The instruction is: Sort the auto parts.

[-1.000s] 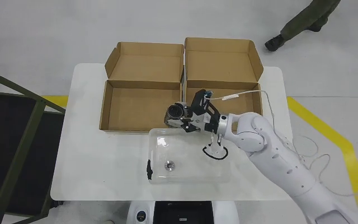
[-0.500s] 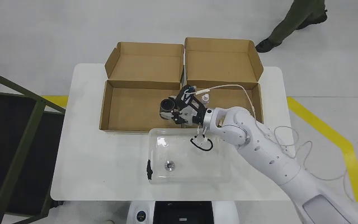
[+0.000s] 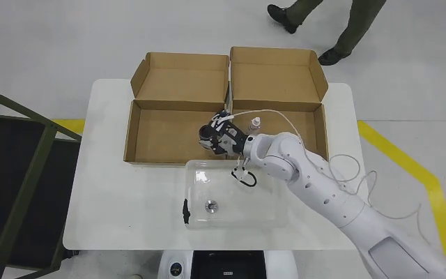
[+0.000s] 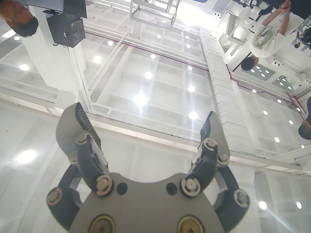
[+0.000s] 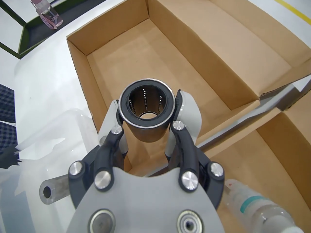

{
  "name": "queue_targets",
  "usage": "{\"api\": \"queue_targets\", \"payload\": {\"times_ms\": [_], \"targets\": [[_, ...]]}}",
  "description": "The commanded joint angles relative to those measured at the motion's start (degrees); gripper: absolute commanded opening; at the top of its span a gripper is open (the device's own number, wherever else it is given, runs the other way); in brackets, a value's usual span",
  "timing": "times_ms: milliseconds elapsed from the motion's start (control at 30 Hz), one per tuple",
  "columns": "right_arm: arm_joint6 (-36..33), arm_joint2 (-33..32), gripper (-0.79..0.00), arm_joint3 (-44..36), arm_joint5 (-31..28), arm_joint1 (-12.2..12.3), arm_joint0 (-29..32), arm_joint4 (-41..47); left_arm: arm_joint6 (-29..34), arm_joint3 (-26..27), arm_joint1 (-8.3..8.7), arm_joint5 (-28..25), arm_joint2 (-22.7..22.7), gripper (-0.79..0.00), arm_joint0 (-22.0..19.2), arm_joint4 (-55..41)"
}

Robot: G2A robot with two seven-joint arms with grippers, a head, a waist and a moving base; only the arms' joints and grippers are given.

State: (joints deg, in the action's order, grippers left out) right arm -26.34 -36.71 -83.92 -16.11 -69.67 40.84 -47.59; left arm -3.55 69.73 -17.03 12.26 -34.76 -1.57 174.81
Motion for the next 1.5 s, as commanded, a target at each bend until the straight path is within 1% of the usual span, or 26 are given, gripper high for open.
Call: {"api": "queue_targets", "payload": {"times_ms": [0, 33, 67, 100, 133, 367, 467, 533, 700, 800, 833, 933, 967, 1000, 1100, 1367, 1467], "targets": [[-0.7, 0.2, -0.785, 0.4, 0.2, -0.3, 0.0, 0.0, 0.0, 0.0, 0.00, 0.0, 0.0, 0.000, 0.0, 0.0], [-0.9, 0.3, -0.785, 0.6, 0.3, -0.5, 0.0, 0.0, 0.0, 0.0, 0.00, 0.0, 0.0, 0.000, 0.0, 0.0], [-1.1, 0.4, -0.754, 0.9, 0.3, -0.6, 0.0, 0.0, 0.0, 0.0, 0.00, 0.0, 0.0, 0.000, 0.0, 0.0], [-1.5, 0.5, -0.699, 1.1, 0.3, -0.8, 0.0, -0.1, 0.0, 0.0, 0.00, 0.0, 0.0, 0.000, 0.0, 0.0], [-1.8, 0.5, -0.671, 1.4, 0.4, -0.9, -0.1, -0.1, 0.0, 0.0, 0.00, 0.0, 0.0, 0.000, 0.0, 0.0], [-4.0, 0.9, -0.526, 2.6, 0.2, -2.0, -0.5, 0.0, 0.0, 0.0, 0.00, 0.0, 0.0, 0.000, 0.0, 0.0], [-4.5, 0.9, -0.453, 3.0, 0.1, -2.4, -0.6, -0.1, 0.0, 0.0, 0.00, 0.0, 0.0, 0.000, 0.0, 0.0], [-4.7, 0.9, -0.419, 3.4, 0.0, -2.6, -0.7, -0.1, 0.0, 0.0, 0.00, 0.0, 0.0, 0.000, 0.0, 0.0], [-5.3, 0.7, -0.394, 3.6, -0.3, -3.1, -0.7, -0.8, 0.0, 0.0, 0.00, 0.0, 0.0, 0.000, 0.0, 0.0], [-5.2, 0.1, -0.351, 2.9, -0.9, -3.2, -0.3, 0.0, 0.0, 0.0, 0.00, 0.0, 0.0, 0.000, 0.0, 0.0], [-5.3, -0.2, -0.323, 2.5, -1.4, -3.2, -0.2, 0.0, 0.0, 0.0, 0.00, 0.0, 0.0, 0.000, 0.0, 0.0], [-5.4, -1.4, -0.262, -0.3, -2.2, -3.0, 0.5, -0.1, 0.0, 0.0, 0.00, 0.0, 0.0, 0.000, 0.0, 0.0], [-5.4, -2.0, -0.215, -1.5, -2.5, -2.8, 0.8, -0.2, 0.0, 0.0, 0.00, 0.0, 0.0, 0.000, 0.0, 0.0], [-5.6, -2.6, -0.191, -2.7, -2.7, -2.7, 1.2, -0.5, 0.0, 0.0, 0.00, 0.0, 0.0, 0.000, 0.0, 0.0], [-6.1, -4.5, -0.139, -6.8, -3.4, -2.0, 2.6, -1.4, 0.0, 0.0, 0.00, 0.0, 0.0, 0.000, 0.0, 0.0], [-8.7, -9.0, -0.102, -17.2, -6.3, -0.3, 8.1, -2.9, 0.0, 0.0, 0.00, 0.0, 0.0, 0.000, 0.0, 0.0], [-9.0, -10.4, -0.080, -20.5, -8.9, 0.4, 10.4, -4.0, 0.0, 0.0, 0.00, 0.0, 0.0, 0.000, 0.0, 0.0]]}}
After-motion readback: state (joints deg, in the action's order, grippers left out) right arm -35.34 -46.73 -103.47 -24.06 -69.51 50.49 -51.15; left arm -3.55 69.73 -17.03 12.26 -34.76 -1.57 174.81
